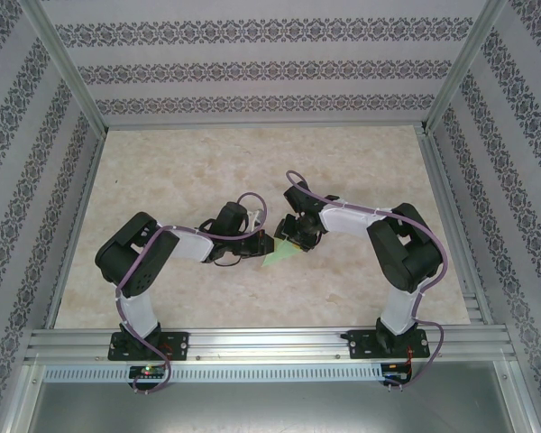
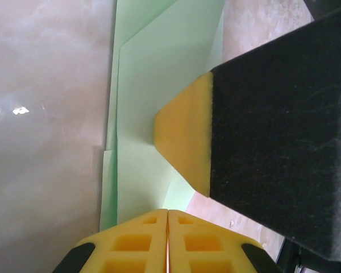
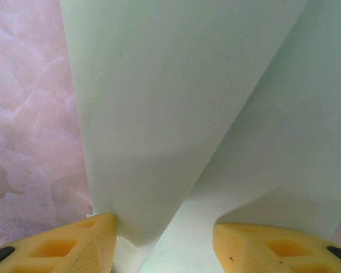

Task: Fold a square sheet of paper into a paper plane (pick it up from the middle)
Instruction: Fourth fold the wing at the center of the table.

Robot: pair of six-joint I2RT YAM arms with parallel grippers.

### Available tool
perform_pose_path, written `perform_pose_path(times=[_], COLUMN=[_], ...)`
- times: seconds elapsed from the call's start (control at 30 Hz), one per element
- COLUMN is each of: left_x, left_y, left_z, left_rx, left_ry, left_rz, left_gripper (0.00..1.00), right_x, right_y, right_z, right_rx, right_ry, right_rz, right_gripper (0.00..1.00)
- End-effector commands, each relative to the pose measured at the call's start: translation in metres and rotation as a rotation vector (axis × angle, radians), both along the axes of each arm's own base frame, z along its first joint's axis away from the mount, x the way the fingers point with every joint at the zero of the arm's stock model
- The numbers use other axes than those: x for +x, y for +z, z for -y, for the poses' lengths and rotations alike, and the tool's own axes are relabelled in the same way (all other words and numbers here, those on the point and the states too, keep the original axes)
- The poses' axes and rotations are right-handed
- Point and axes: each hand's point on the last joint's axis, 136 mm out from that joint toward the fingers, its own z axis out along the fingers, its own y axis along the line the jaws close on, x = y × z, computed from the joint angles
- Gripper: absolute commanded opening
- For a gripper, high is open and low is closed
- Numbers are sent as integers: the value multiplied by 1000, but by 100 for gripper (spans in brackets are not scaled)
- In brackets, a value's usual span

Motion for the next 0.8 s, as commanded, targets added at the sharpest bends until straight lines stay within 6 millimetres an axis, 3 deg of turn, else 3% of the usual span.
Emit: perform_pose_path(times=[0.0, 0.37, 0.5, 0.57, 0.77], left_x=[13, 5, -1, -4, -9], left_y=[4, -26, -34, -39, -52], left_z=[3, -12, -17, -21, -24], left_rx=[-12, 100, 137, 159, 204], left_ry=[19, 46, 46, 45, 34], left_rz=[22, -55, -85, -112, -167], left_gripper=[9, 5, 4, 4, 2], right_x=[-70, -68, -60, -48, -1], right_y=[-102, -96, -82, -62, 45], right_z=[64, 59, 51, 40, 19], right_rx=[-305, -279, -239, -175, -15], right_ry=[11, 10, 10, 20, 64], right_rz=[-249, -234, -202, -148, 135], right_gripper=[54, 54, 54, 54, 57])
